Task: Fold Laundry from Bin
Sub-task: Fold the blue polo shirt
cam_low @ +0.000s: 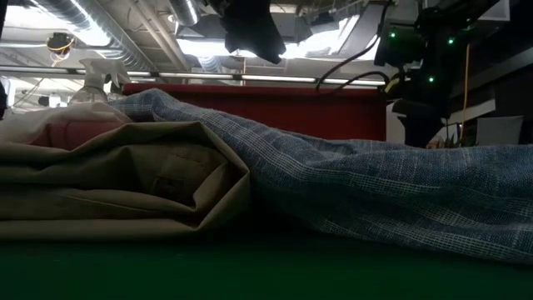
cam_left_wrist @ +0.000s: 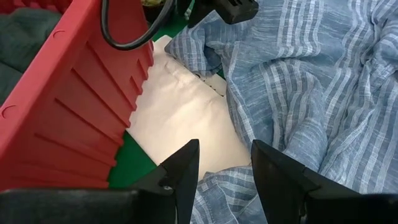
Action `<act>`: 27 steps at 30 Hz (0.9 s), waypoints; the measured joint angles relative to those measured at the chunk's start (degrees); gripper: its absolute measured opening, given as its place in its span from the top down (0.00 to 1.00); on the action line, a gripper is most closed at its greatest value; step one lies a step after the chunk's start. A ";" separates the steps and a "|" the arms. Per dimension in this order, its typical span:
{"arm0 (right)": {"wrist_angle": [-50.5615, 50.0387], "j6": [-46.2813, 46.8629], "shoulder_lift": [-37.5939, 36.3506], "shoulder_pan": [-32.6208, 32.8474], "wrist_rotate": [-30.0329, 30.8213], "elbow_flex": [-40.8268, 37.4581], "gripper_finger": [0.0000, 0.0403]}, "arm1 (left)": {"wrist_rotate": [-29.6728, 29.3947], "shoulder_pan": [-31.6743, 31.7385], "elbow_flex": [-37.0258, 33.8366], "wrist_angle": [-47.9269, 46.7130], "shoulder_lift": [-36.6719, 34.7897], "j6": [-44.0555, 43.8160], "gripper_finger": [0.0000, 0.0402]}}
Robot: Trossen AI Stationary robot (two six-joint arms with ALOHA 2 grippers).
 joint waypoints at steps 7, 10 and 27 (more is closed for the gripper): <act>-0.26 0.01 0.00 0.02 -0.98 -0.18 0.66 | 0.00 -0.22 0.00 0.01 0.02 -0.44 0.65; -0.27 0.01 0.00 0.04 -1.02 -1.87 0.66 | -0.02 -0.58 0.00 0.01 0.04 -0.45 0.65; -2.70 -1.80 -0.07 0.13 -3.30 0.28 0.95 | -0.07 -0.68 -0.04 0.03 0.04 -0.44 0.65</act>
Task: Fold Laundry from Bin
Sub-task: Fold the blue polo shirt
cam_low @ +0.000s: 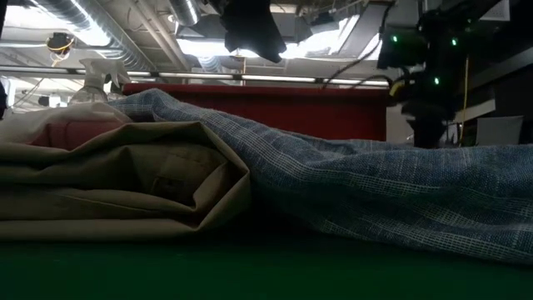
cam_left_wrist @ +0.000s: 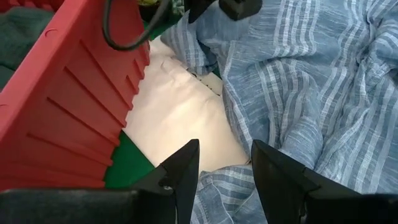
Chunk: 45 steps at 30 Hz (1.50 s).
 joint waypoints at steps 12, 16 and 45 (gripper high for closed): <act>-19.08 -1.10 -0.08 1.03 -0.80 16.33 0.97 | -5.58 0.61 -0.34 -1.44 2.38 -3.04 0.65; -23.57 -0.45 -0.93 5.22 -1.23 21.97 0.99 | -5.57 0.66 -1.43 -2.21 3.04 -3.10 0.65; -22.42 26.38 -6.45 45.34 5.40 34.06 0.99 | 5.54 -3.51 -3.56 22.26 16.28 -2.58 0.65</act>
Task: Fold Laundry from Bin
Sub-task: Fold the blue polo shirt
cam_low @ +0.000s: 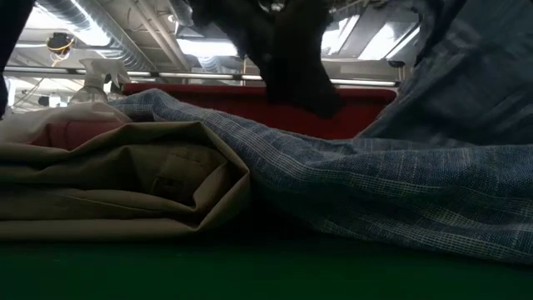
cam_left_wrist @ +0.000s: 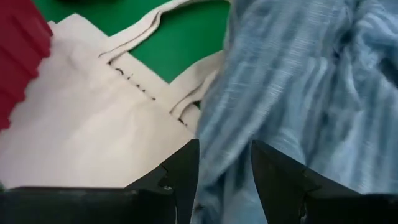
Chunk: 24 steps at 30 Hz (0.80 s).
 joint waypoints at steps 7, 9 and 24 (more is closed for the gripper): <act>2.89 0.02 0.02 3.56 1.15 0.00 0.99 | 2.58 0.56 -0.02 6.62 5.15 2.91 0.65; 3.44 0.02 0.02 4.22 1.56 0.00 0.99 | 3.36 0.65 -0.02 8.51 6.12 3.08 0.65; 5.17 -0.50 0.02 5.35 2.35 0.00 0.99 | 4.65 1.78 0.04 12.85 7.89 7.54 0.65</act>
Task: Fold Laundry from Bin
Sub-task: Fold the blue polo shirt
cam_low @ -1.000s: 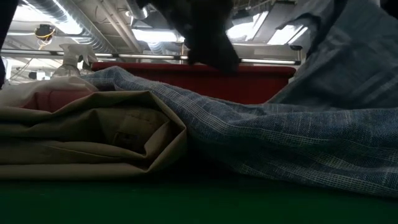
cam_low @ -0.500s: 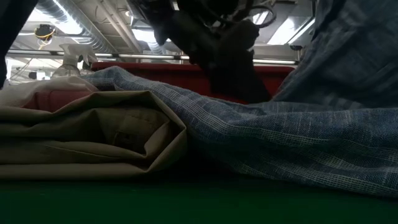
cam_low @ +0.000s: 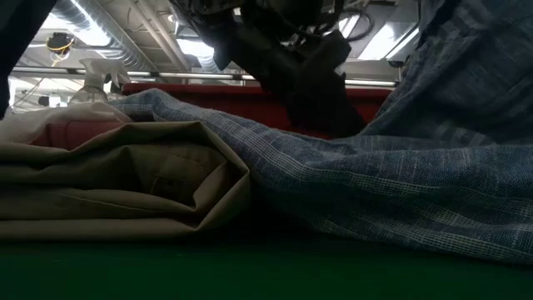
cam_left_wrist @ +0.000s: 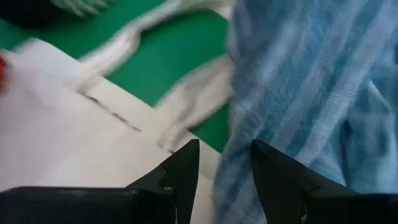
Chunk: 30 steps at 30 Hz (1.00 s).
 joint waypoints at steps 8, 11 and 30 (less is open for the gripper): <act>-0.10 -0.29 0.00 -0.02 0.12 -0.02 0.99 | 2.74 -0.49 -0.01 1.50 3.09 -0.38 0.69; -0.15 -0.05 0.00 0.02 -0.20 -0.02 0.99 | 2.34 -0.34 -0.02 1.38 3.09 -0.88 0.79; -0.79 11.42 0.09 12.58 2.41 -0.02 0.99 | 0.72 2.02 -0.02 -4.17 -11.36 0.04 1.00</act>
